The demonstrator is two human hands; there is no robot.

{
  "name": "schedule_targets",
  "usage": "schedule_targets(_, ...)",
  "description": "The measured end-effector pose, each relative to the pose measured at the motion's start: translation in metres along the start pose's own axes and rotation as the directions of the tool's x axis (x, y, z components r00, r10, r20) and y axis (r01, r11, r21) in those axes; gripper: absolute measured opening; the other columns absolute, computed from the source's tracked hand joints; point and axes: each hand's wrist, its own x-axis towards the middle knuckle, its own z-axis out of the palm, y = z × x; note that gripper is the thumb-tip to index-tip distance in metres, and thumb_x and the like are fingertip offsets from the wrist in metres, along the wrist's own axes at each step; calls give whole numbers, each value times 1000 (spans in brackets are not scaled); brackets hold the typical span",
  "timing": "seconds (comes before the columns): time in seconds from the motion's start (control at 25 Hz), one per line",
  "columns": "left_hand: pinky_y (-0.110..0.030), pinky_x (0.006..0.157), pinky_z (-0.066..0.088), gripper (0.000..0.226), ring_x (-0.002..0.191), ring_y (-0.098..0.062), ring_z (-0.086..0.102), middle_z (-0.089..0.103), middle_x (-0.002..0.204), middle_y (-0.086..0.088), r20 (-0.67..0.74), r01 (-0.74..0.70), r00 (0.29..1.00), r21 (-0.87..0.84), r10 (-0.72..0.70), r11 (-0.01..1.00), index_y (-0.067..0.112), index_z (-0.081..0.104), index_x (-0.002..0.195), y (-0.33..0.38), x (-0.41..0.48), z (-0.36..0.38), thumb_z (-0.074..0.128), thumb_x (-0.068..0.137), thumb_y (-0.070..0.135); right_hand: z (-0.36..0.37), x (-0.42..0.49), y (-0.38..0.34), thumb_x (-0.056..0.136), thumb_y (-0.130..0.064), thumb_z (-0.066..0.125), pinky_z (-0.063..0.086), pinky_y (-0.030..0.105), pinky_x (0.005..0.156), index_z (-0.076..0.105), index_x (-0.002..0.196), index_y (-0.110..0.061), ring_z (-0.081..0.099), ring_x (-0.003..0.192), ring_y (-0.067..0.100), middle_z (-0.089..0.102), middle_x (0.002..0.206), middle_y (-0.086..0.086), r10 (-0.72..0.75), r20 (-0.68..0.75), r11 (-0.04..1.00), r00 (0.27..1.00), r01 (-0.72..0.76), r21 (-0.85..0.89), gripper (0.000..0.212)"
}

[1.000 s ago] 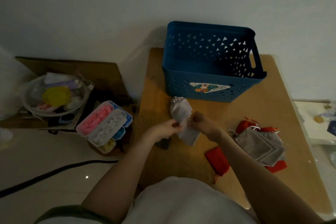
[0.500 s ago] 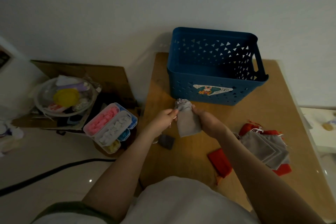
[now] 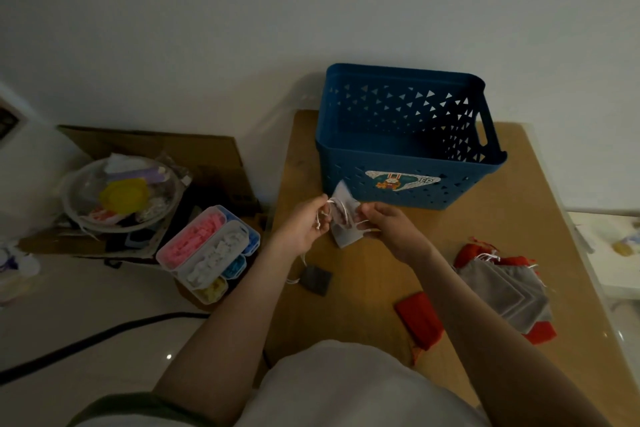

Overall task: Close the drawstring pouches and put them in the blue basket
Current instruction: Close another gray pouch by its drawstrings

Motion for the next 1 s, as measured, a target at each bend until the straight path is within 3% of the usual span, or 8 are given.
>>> schedule_targets(0.12,-23,64,46,14,73,-12,54,56,78,-3,-4,11,1000,-47,-11,999,11,59,91,1,1,-1,54,95,23,7,0,2,93,-29,57,45,25,79,54,117,-18,56,101,15,59,109,-1,-4,27,991,1000,8,-130,26)
schedule_targets(0.24,-24,65,48,15,78,-15,57,58,82,-6,-12,31,999,-137,-33,990,8,59,93,-1,-1,2,53,96,21,21,1,3,86,-25,69,44,18,79,43,129,-20,52,103,9,53,112,-6,-120,-66,935,991,90,-342,51)
schedule_targets(0.4,-25,69,51,18,86,-17,60,63,93,-11,25,49,999,-194,-45,980,5,61,96,-2,-3,2,49,98,19,26,0,3,89,-28,65,41,10,72,50,124,-19,54,96,3,56,105,-10,-216,-38,845,976,167,-508,39)
schedule_targets(0.52,-27,77,51,21,99,-20,61,64,107,-13,100,31,995,-143,-17,989,4,61,104,-5,-2,0,46,99,18,27,-3,3,94,-31,57,42,11,69,57,113,-17,57,87,2,61,97,-7,-208,-43,884,977,169,-435,23)
schedule_targets(0.76,-26,80,47,21,94,-16,58,63,102,-8,242,46,970,-135,-13,990,9,63,100,-8,-7,5,45,99,19,21,-4,4,95,-14,55,49,20,63,59,94,-16,63,76,12,66,85,2,-230,-119,887,966,158,-433,6)
schedule_targets(0.88,-23,75,46,30,97,-14,58,61,120,-5,272,-89,957,-64,103,994,17,59,118,-9,-5,2,39,99,6,15,-3,6,97,-11,50,52,32,68,60,94,-14,62,80,19,65,89,6,-201,-153,900,968,121,-418,11)
schedule_targets(1.0,-28,84,42,55,109,-14,56,58,129,4,165,-260,959,173,232,950,31,42,139,-7,-1,-5,38,95,-3,13,-5,4,98,-11,46,50,27,71,61,99,-11,61,83,17,63,93,6,-172,-112,908,979,113,-403,14)
